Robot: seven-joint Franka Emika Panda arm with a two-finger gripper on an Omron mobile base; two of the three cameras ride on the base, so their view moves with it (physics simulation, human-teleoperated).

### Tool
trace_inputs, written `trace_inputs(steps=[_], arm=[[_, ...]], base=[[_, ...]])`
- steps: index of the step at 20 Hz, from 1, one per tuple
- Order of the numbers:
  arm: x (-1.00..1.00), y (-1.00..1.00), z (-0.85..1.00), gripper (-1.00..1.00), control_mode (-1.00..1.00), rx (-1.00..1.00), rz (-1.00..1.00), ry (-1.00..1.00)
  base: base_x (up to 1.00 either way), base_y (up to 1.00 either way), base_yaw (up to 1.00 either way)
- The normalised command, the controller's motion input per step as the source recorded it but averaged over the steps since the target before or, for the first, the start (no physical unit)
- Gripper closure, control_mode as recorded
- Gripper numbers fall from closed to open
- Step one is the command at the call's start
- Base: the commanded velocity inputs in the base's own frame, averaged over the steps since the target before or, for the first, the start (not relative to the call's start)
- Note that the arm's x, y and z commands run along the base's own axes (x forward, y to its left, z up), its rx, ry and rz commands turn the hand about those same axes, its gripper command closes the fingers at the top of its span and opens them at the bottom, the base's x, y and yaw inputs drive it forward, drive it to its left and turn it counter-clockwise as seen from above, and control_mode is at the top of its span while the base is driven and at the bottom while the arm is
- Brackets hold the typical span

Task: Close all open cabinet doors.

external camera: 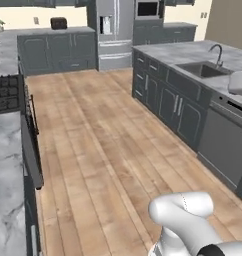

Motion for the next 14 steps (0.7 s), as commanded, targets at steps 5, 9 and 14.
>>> trace_inputs(steps=[5, 9, 14], arm=[[0.0, 0.0, 0.0, -1.0, 1.0, 0.0, 0.0, 0.0], [0.0, 0.0, 0.0, -1.0, 1.0, 0.0, 0.0, 0.0], [0.0, 0.0, 0.0, -1.0, 1.0, 0.0, 0.0, 0.0]], base=[[1.0, 0.12, -0.09], [1.0, 0.0, -0.01], [1.0, 0.0, 0.0]])
